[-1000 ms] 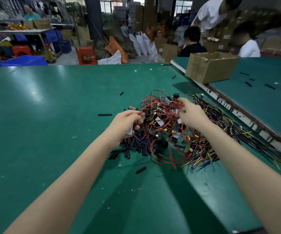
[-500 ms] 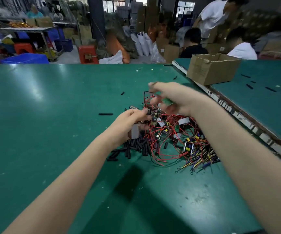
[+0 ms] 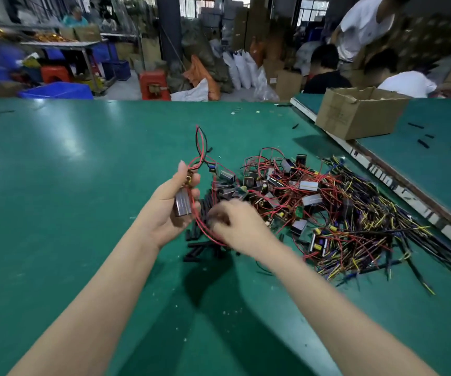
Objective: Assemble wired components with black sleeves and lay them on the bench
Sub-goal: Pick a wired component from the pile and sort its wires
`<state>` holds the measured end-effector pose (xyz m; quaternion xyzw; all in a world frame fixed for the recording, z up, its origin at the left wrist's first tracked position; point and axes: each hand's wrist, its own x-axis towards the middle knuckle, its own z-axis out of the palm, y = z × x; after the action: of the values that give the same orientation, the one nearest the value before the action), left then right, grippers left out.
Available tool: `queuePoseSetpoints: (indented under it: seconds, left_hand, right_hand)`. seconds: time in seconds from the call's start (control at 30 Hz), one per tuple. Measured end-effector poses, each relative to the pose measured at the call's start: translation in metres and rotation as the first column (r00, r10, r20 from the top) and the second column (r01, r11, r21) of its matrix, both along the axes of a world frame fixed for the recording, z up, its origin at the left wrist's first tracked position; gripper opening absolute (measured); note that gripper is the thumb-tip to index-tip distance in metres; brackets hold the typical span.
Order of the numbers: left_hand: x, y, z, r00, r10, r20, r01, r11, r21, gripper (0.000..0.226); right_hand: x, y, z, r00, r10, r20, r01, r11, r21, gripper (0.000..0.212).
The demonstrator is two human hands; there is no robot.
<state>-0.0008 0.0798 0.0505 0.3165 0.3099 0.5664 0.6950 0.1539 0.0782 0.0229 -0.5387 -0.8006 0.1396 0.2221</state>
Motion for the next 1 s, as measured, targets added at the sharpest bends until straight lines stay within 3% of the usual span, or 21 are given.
queuePoseSetpoints:
  seconds: [0.1, 0.2, 0.3, 0.37, 0.47, 0.53, 0.63, 0.73, 0.77, 0.8, 0.87, 0.93, 1.0]
  left_hand:
    - [-0.004, -0.005, 0.006, 0.982, -0.139, 0.129, 0.124, 0.985, 0.119, 0.029]
    - [-0.007, -0.010, 0.015, 0.945, -0.297, 0.140, 0.257, 0.934, 0.247, 0.033]
    - [-0.011, -0.015, 0.024, 0.893, -0.422, 0.155, 0.362, 0.879, 0.310, 0.026]
    - [-0.013, -0.020, 0.029, 0.866, -0.483, 0.129, 0.419, 0.842, 0.339, 0.025]
    - [-0.015, -0.028, 0.039, 0.774, -0.593, 0.223, 0.490, 0.784, 0.382, 0.025]
    - [-0.018, -0.030, 0.048, 0.724, -0.615, 0.313, 0.511, 0.783, 0.356, 0.025]
    - [-0.023, -0.031, 0.053, 0.737, -0.575, 0.354, 0.487, 0.816, 0.311, 0.026]
    - [-0.025, -0.030, 0.047, 0.722, -0.552, 0.418, 0.477, 0.834, 0.277, 0.026]
    - [-0.026, -0.029, 0.042, 0.722, -0.542, 0.429, 0.467, 0.840, 0.275, 0.025]
    - [-0.027, -0.029, 0.036, 0.729, -0.533, 0.430, 0.453, 0.846, 0.280, 0.024]
    - [-0.028, -0.030, 0.025, 0.739, -0.520, 0.427, 0.432, 0.853, 0.292, 0.023]
    - [-0.025, -0.031, 0.016, 0.799, -0.468, 0.378, 0.384, 0.880, 0.280, 0.022]
    - [-0.021, -0.034, 0.009, 0.874, -0.388, 0.292, 0.326, 0.914, 0.240, 0.024]
  right_hand:
    - [-0.019, -0.013, -0.034, 0.993, 0.116, -0.026, -0.117, 0.992, -0.052, 0.033]
    - [-0.027, -0.014, -0.056, 0.989, 0.103, 0.105, -0.097, 0.993, -0.064, 0.052]
    - [-0.031, -0.012, -0.069, 0.970, 0.123, 0.210, -0.130, 0.991, 0.020, 0.039]
    - [-0.031, -0.013, -0.075, 0.971, 0.055, 0.234, -0.104, 0.974, 0.203, 0.023]
    - [-0.025, -0.004, -0.075, 0.984, -0.100, 0.146, 0.045, 0.940, 0.337, 0.012]
    - [-0.021, 0.005, -0.068, 0.993, -0.095, 0.072, 0.073, 0.962, 0.264, 0.015]
    - [-0.018, 0.015, -0.060, 0.990, -0.137, 0.045, 0.118, 0.948, 0.294, 0.026]
    - [-0.014, 0.017, -0.034, 0.983, -0.137, -0.119, 0.156, 0.974, 0.166, 0.032]
    - [-0.013, 0.016, -0.022, 0.961, -0.113, -0.251, 0.139, 0.986, 0.087, 0.030]
    - [-0.012, 0.012, -0.008, 0.886, -0.083, -0.457, 0.088, 0.996, -0.012, 0.024]
    - [-0.006, 0.001, 0.015, 0.577, -0.066, -0.814, -0.082, 0.987, -0.138, 0.018]
    - [0.003, -0.010, 0.027, 0.291, -0.150, -0.945, -0.257, 0.939, -0.228, 0.031]
    - [0.009, -0.018, 0.035, 0.098, -0.278, -0.955, -0.389, 0.873, -0.294, 0.034]
